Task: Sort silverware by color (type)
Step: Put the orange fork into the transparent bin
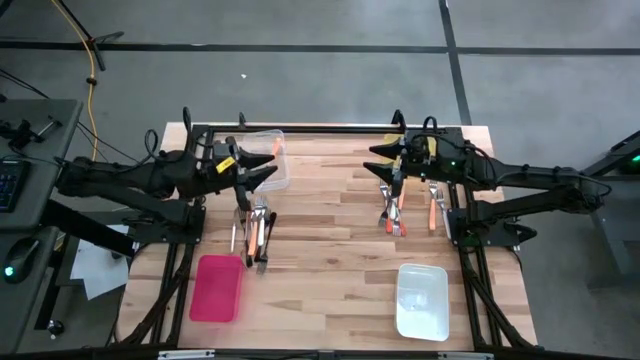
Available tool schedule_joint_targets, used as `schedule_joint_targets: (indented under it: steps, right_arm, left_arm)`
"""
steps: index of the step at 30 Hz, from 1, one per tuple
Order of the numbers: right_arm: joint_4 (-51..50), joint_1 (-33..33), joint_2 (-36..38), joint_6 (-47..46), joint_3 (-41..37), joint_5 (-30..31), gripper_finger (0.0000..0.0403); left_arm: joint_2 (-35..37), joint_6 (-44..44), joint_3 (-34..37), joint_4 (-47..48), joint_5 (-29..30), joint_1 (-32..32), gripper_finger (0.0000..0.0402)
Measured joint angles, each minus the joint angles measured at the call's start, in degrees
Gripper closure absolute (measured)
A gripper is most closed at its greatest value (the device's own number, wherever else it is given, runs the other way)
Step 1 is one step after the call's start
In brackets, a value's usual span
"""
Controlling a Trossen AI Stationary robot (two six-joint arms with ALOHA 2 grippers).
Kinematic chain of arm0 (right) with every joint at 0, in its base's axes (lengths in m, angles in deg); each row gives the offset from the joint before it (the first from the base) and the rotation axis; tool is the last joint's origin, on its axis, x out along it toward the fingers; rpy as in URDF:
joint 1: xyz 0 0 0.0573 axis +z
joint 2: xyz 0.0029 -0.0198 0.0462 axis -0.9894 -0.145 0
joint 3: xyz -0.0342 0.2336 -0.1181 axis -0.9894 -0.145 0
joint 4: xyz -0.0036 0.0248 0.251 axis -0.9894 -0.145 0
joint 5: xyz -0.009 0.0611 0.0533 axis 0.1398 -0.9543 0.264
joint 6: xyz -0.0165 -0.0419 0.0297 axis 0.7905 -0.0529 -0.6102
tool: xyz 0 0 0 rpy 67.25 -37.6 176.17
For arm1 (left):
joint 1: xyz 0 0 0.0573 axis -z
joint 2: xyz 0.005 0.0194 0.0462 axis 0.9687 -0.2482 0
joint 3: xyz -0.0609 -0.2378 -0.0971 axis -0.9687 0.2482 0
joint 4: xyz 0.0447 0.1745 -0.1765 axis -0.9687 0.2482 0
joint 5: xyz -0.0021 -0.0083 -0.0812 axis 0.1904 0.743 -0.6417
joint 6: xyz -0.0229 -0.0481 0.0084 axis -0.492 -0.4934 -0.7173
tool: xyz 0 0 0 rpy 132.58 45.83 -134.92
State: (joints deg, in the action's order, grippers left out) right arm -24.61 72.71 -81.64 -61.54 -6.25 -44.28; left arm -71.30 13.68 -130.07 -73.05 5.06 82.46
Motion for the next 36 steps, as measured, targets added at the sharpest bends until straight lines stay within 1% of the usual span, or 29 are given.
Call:
schedule_joint_targets:
  steps: [2, 5, 6, 8, 10, 12, 14, 18, 20, 23, 26, 31, 36]
  right_arm:
    - [-8.4, 0.0, -0.3, -3.4, 1.5, 2.6, 0.0137]
    - [-27.5, 0.0, -2.1, -10.8, 5.2, 6.8, 0.0137]
    - [-34.3, 0.0, -3.0, -13.2, 6.2, 7.0, 0.0137]
    - [-44.5, 0.0, -5.0, -17.6, 7.0, 6.6, 0.0137]
    - [-51.9, 0.0, -6.6, -21.5, 6.8, 5.4, 0.0137]
    - [-56.4, 0.0, -8.5, -24.7, 5.6, 3.6, 0.0137]
    - [-59.5, 0.0, -10.0, -28.0, 3.9, 3.4, 0.0137]
    - [-59.9, -0.9, -12.4, -35.3, -0.6, 4.7, 0.0137]
    - [-58.3, -2.3, -13.0, -38.9, -2.8, 5.4, 0.0137]
    - [-53.5, -4.6, -13.6, -43.1, -6.8, 5.3, 0.0137]
    - [-46.1, -6.7, -13.6, -46.3, -11.1, 5.0, 0.0137]
    - [-36.6, -9.6, -13.6, -49.7, -15.8, 5.1, 0.0137]
    - [-36.9, -11.6, -15.2, -49.3, -16.7, 5.8, 0.0141]
  left_arm:
    - [0.0, -0.5, 0.0, 0.0, 0.1, 0.0, 0.0268]
    - [0.0, -1.1, 0.0, 0.1, 1.4, 0.0, 0.0268]
    - [0.0, -1.1, 0.0, 0.1, 1.8, 0.0, 0.0268]
    - [0.0, -1.1, 0.0, 0.1, 2.1, 0.0, 0.0268]
    - [0.0, -1.1, 0.0, 0.1, 2.8, 0.0, 0.0268]
    - [0.0, -1.1, 0.0, 0.0, 3.8, 0.0, 0.0268]
    - [0.0, -1.1, 0.0, 0.1, 4.0, 0.0, 0.0268]
    - [0.0, -1.1, 0.0, 0.1, 4.4, 0.0, 0.0268]
    - [0.0, -1.1, 0.0, 0.1, 4.4, 0.0, 0.0268]
    - [0.0, -1.1, 0.0, 0.1, 4.6, 0.0, 0.0268]
    - [0.0, -1.1, 0.0, 0.1, 4.6, 0.0, 0.0268]
    - [0.0, -1.1, 0.0, 0.1, 5.0, 0.0, 0.0268]
    - [0.0, -1.1, 0.0, 0.0, 5.0, 0.0, 0.0268]
